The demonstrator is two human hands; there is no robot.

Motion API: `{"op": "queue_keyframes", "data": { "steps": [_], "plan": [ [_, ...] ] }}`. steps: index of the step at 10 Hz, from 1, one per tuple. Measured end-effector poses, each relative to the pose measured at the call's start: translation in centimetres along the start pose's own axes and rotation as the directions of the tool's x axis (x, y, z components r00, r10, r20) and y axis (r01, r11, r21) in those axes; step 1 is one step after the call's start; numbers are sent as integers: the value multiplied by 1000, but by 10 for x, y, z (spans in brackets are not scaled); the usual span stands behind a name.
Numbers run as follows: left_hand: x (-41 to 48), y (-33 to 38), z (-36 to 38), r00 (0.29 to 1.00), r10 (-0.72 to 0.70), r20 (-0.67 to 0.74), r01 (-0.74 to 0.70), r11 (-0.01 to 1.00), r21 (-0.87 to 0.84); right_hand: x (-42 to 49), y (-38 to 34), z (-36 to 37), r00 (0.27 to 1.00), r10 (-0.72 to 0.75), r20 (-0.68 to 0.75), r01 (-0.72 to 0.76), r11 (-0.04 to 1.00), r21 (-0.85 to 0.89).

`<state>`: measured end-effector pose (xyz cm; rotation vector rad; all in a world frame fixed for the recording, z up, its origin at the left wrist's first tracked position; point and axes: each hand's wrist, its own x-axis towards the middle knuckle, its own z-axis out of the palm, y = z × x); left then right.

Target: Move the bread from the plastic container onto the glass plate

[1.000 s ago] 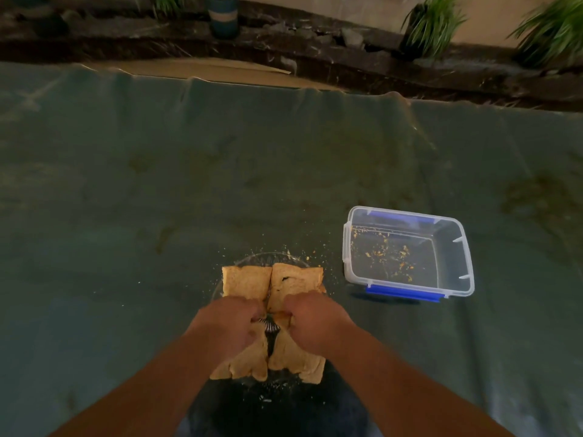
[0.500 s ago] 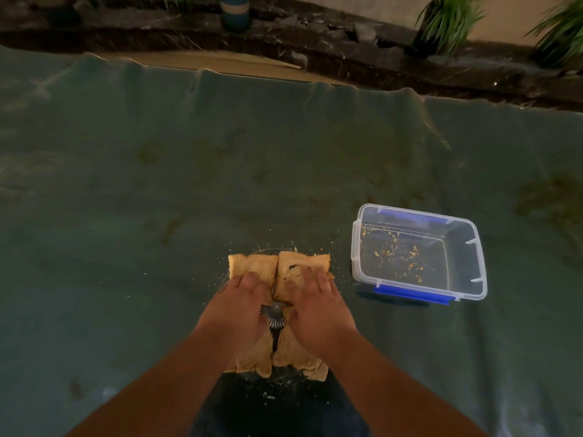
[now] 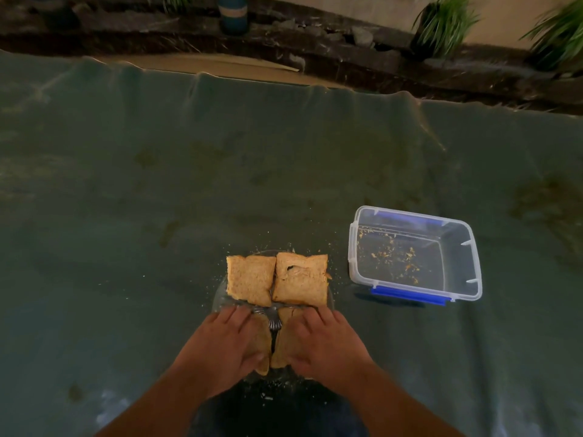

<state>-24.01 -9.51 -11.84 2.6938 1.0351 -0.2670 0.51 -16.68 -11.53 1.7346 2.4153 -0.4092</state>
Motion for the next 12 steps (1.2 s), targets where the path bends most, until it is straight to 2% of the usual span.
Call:
{"op": "queue_keyframes", "data": {
  "steps": [3,7,8,9,10,12],
  "plan": [
    [11,3,-8,999,-33,32,31,998,50,12,-2,-8,999,20,46,-19,999,-32],
    [9,5,-6,999,-39,7,39,998,52,18,11,2,1000,-22,-11,21,999,-48],
    [10,4,-5,997,-26,-73,30,998,56,17,7,1,999,33,-42,-33,999,-11],
    [17,7,-9,984,-102,-146,107,994,30,24,-1,-6,986,155,-61,-149,984,102],
    [25,12,-11,968,-208,-139,212,977,8,33,-8,-6,974,214,-72,-206,972,113],
    [23,10,-12,964,-240,-114,245,969,33,33,-11,-11,973,230,-26,-225,967,119]
  ]
}}
